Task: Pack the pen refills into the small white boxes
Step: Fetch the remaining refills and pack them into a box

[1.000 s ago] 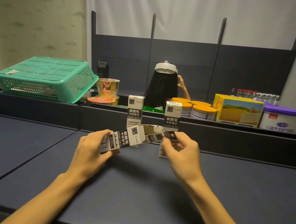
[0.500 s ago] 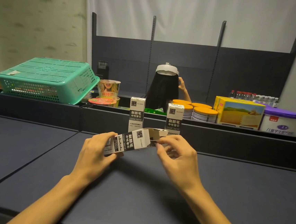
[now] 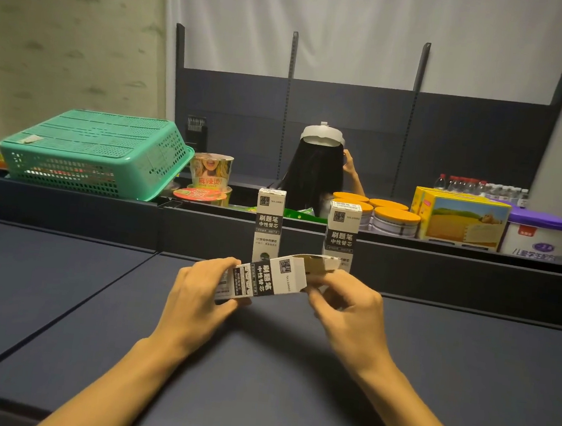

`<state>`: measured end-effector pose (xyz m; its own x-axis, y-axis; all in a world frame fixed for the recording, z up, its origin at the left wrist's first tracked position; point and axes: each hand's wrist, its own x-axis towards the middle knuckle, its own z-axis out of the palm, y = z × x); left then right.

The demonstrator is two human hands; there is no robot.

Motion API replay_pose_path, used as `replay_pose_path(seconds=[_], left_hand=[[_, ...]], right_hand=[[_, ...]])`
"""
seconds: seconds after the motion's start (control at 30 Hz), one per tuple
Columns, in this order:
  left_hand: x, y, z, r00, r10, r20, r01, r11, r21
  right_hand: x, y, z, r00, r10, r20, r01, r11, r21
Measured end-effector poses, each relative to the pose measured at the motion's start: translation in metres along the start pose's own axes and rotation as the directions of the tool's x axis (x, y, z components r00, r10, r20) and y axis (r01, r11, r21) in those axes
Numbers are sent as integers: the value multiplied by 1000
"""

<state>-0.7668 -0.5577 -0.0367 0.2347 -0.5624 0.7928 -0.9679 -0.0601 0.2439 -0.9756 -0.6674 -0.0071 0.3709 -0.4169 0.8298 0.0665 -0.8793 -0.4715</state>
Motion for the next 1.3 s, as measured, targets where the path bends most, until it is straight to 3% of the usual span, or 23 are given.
replay_pose_path(seconds=[0.27,0.43,0.53,0.7,0.83,1.3], left_hand=[[-1,-1,2,1000,2,2,-2,999,-32],[0,-1,3,999,-42,-25,41,998,-56],[0,-1,0,995,-88,-39,84,992,-97],[1,1,-3,980,-199,-18,188,949,-253],[4,11,-2,981,-182,62,193,926,-324],[21,138,51,953,33,300,141,830,-539]], right_hand=[[-3,-1,3,995,4,102,0,999,-45],[0,-10,-2,990,-93,-107,87,994,-60],[5,-11,-13,982,-112,-153,88,985,-151],[4,9,-38,1000,27,6,-23,920,-392],[-3,16,-67,979,167,112,-67,796,-602],[-17,33,-167,934,343,96,-144,611,-779]])
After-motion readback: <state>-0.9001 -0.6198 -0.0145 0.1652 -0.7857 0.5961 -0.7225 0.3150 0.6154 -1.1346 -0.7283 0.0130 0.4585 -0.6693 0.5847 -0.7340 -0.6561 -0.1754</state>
